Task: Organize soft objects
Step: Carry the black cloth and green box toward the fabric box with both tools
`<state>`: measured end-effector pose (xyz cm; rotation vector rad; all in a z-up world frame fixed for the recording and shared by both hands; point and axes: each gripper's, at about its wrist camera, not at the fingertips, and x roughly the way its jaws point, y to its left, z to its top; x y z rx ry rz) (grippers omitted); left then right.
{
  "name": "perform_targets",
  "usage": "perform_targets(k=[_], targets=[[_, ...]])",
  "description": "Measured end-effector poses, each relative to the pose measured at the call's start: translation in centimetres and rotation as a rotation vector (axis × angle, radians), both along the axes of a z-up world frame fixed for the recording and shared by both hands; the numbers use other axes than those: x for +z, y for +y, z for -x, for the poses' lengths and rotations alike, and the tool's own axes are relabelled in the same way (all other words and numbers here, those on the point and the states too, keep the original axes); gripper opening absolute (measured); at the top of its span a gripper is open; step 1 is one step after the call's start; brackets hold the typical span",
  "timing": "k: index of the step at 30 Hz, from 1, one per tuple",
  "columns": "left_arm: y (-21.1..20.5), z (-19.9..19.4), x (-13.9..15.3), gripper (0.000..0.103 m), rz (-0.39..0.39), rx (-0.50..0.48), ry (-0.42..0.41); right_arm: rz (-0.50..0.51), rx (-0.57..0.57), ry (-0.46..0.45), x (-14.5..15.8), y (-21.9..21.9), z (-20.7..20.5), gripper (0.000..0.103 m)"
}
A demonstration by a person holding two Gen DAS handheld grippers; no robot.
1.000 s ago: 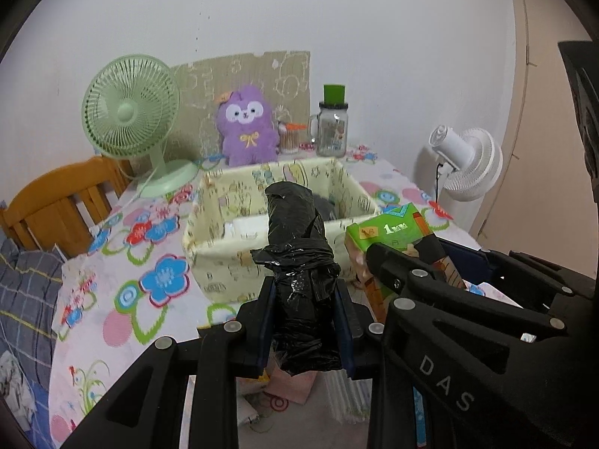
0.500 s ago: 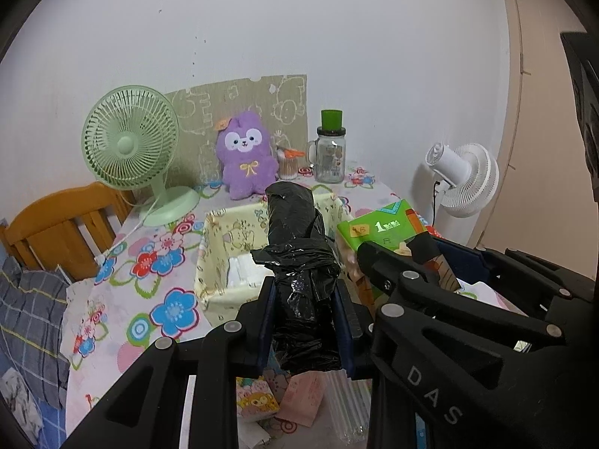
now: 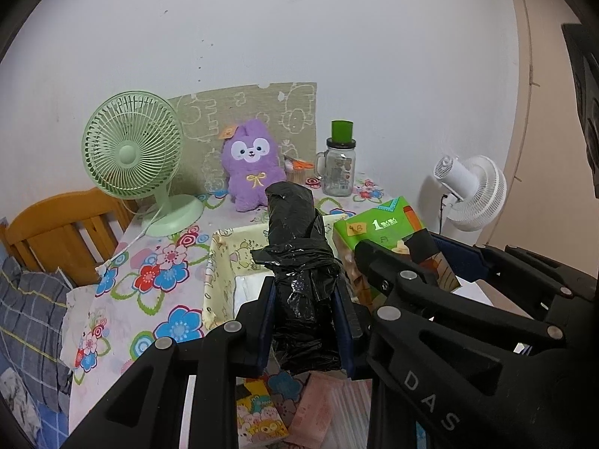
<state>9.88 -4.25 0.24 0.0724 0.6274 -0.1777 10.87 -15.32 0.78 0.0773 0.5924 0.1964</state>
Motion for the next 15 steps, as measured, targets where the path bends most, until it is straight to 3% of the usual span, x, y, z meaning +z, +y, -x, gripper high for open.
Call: perform_targets(k=[15], targets=[[0.8,-4.5,-0.6,0.030,0.009,0.042,0.011,0.000,0.015,-0.013,-0.2,0.7,-4.5,0.044]])
